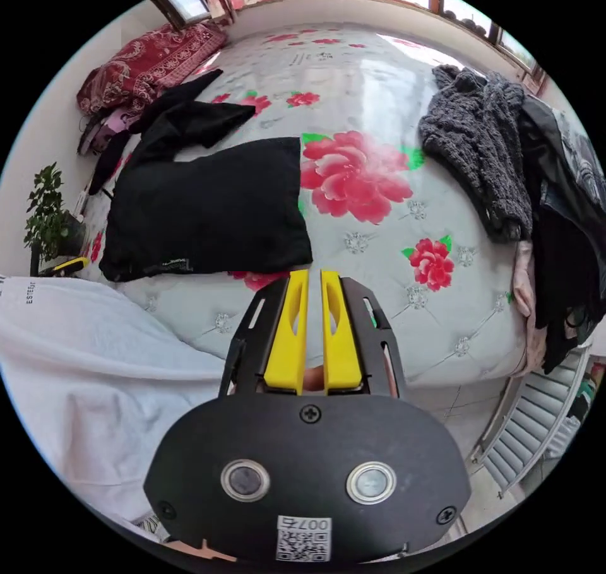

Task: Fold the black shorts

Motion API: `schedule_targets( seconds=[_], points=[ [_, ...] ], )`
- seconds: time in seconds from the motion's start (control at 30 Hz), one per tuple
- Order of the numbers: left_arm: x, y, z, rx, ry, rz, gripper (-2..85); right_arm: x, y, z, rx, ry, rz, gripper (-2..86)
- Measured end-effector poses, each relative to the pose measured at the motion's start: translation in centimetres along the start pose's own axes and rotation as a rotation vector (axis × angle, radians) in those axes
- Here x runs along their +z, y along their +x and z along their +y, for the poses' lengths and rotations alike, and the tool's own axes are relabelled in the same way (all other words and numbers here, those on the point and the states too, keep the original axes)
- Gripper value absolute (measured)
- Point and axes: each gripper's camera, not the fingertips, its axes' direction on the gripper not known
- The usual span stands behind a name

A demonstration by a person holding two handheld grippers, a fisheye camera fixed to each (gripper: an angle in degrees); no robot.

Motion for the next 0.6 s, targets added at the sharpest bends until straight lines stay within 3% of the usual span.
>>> schedule_targets(
  seconds=[0.07, 0.23, 0.43, 0.6],
  points=[
    [-0.6, 0.2, -0.8, -0.04, 0.049, -0.026, 0.6, -1.6, 0.5, -1.8, 0.039, 0.139, -0.051, 2.4],
    [-0.5, 1.2, -6.1, -0.068, 0.088, -0.075, 4.4, -1.8, -1.4, -10.9, -0.046, 0.238, -0.197, 4.9],
    [2.4, 2.7, -13.1, -0.084, 0.049, -0.12, 4.7, 3.3, -6.1, -23.9, -0.096, 0.134, -0.35, 7.1],
    [5.1, 3.2, -16.1, -0.07, -0.028, -0.176, 2.0, 9.8, -8.2, -30.6, 0.024, -0.026, -0.434, 6.7]
  ],
)
